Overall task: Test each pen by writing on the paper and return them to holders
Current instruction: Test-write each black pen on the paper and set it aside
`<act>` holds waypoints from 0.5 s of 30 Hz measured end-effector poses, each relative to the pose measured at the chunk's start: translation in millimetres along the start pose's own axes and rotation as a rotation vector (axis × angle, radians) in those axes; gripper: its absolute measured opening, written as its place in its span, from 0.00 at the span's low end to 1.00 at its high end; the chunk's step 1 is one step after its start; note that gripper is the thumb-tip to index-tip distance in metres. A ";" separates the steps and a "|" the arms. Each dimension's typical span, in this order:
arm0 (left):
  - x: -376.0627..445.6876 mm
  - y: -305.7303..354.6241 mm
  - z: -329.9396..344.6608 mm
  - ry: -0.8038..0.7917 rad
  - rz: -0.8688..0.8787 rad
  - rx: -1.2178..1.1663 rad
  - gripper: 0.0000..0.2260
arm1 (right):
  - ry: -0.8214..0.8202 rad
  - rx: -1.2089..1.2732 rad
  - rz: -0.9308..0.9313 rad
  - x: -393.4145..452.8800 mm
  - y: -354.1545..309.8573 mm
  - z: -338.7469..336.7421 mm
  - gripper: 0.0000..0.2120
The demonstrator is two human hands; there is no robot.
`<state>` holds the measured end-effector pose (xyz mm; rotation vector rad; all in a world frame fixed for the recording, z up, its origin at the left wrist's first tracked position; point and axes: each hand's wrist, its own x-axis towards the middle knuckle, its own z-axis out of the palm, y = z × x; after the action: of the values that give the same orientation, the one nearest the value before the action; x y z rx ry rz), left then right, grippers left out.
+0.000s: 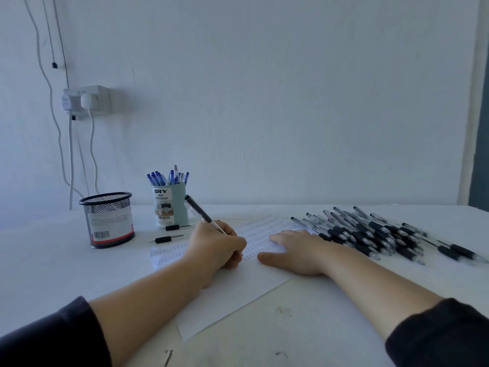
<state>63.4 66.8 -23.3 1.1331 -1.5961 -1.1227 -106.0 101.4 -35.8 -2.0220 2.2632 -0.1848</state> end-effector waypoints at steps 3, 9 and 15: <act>-2.6 -1.1 -1.6 0.006 0.009 0.026 0.05 | -0.001 -0.003 0.002 2.4 1.3 1.8 0.38; -0.2 -1.4 -0.7 0.018 0.004 0.048 0.05 | 0.001 -0.005 -0.002 3.9 2.8 3.0 0.38; 3.1 -4.1 -0.1 0.029 0.004 0.044 0.05 | -0.001 -0.017 0.000 4.4 2.9 3.4 0.38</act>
<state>63.7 63.0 -26.8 1.1696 -1.6071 -1.0686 -108.8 97.2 -39.5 -2.0293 2.2718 -0.1651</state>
